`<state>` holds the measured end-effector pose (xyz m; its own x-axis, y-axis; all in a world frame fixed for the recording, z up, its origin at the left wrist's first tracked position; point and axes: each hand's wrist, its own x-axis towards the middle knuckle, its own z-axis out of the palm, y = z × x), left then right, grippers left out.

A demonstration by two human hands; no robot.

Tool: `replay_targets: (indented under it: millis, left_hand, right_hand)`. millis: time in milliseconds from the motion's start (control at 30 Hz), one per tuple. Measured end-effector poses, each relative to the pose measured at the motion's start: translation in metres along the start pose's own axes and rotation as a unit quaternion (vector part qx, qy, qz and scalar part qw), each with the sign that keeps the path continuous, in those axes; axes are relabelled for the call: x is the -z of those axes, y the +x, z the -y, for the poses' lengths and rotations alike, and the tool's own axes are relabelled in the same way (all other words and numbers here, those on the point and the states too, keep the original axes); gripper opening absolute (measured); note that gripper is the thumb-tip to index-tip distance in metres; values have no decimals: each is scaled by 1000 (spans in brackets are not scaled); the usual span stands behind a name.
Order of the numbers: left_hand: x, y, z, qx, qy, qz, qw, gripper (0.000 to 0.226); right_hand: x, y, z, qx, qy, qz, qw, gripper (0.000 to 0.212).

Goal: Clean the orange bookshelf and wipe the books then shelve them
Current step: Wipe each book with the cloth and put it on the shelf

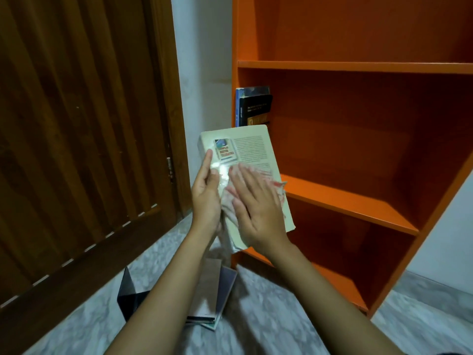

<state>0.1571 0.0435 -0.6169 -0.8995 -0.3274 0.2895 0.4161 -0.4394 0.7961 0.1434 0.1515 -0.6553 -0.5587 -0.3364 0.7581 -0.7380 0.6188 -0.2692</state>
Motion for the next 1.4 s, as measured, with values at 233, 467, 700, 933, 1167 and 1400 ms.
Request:
replay_targets:
  millis: [233,467,700,933,1167,1400]
  left_hand:
    - [8,3,-3,7,-37,-46,998,42]
    - [6,6,-2,0,-36,-37,999,39]
    - [12,15,-10,-45,23,-4,999,35]
    - [14,39,-8,-161,240,80,954,38]
    - [-31,35,-15,-99,449,75,885,49]
    - [-47,16,-14,-127,421,67,896,81]
  right_hand:
    - [-8,-31,-49,-80,12,-81,993,50]
    - [1,-11,-56,-334,361,-27,870,64]
    - [15,-17,-58,-254,532,43,806,83]
    - [19,-11,-34,-227,493,-65,837,76]
    - [24,-1,-20,-151,314,-103,932,80]
    - [27,-11,-20,-86,71,-116,987,77]
